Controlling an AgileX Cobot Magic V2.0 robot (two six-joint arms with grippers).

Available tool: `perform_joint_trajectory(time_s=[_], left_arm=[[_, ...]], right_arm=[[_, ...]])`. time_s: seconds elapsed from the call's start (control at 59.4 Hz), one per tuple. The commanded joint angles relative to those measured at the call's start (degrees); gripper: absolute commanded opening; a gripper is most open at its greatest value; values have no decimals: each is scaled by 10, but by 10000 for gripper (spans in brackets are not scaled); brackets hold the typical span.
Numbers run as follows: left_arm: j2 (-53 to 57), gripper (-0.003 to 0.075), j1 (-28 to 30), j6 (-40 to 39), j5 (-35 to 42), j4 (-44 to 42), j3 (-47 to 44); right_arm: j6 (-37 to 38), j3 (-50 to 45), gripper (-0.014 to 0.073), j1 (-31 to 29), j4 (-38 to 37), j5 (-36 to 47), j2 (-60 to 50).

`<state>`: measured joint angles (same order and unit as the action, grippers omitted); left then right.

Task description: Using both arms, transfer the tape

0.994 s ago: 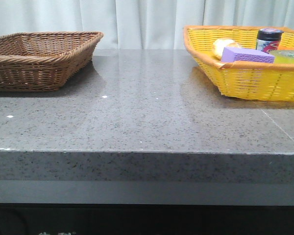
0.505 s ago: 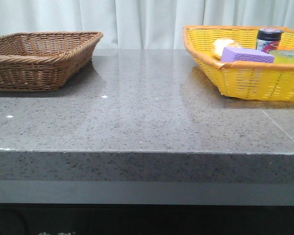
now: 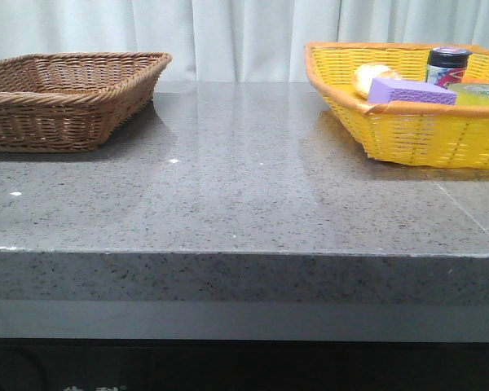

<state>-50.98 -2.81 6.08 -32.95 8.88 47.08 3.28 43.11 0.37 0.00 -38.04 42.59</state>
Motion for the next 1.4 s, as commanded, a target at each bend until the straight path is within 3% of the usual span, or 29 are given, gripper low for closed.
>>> perform_joint_trajectory(time_s=[0.0, 0.067, 0.118, 0.32, 0.607, 0.775, 0.927, 1.146, 1.382], left_arm=[[3, 475, 0, 4, 46, 4, 20], [3, 556, 0, 4, 46, 4, 20], [3, 568, 0, 4, 46, 4, 20], [3, 564, -38, 5, 46, 4, 20], [13, 565, -205, 24, 45, -5, 20], [36, 565, -259, 24, 45, -5, 20], [52, 565, -274, 24, 45, -5, 20], [59, 565, -274, 24, 45, -5, 20], [59, 565, -274, 24, 45, -5, 20]], right_arm=[[-1, 19, 429, -3, -10, 39, 7], [-1, 19, 535, -3, -10, 39, 16], [-1, 19, 568, -3, -10, 39, 18], [0, 53, 571, -5, -29, 11, 49], [0, 222, 571, -29, -36, -91, 181], [-10, 323, 571, -56, -35, -156, 260], [-33, 404, 571, -60, -32, -206, 334], [-123, 513, 571, -60, -27, -288, 449], [-172, 587, 571, -60, -12, -323, 547]])
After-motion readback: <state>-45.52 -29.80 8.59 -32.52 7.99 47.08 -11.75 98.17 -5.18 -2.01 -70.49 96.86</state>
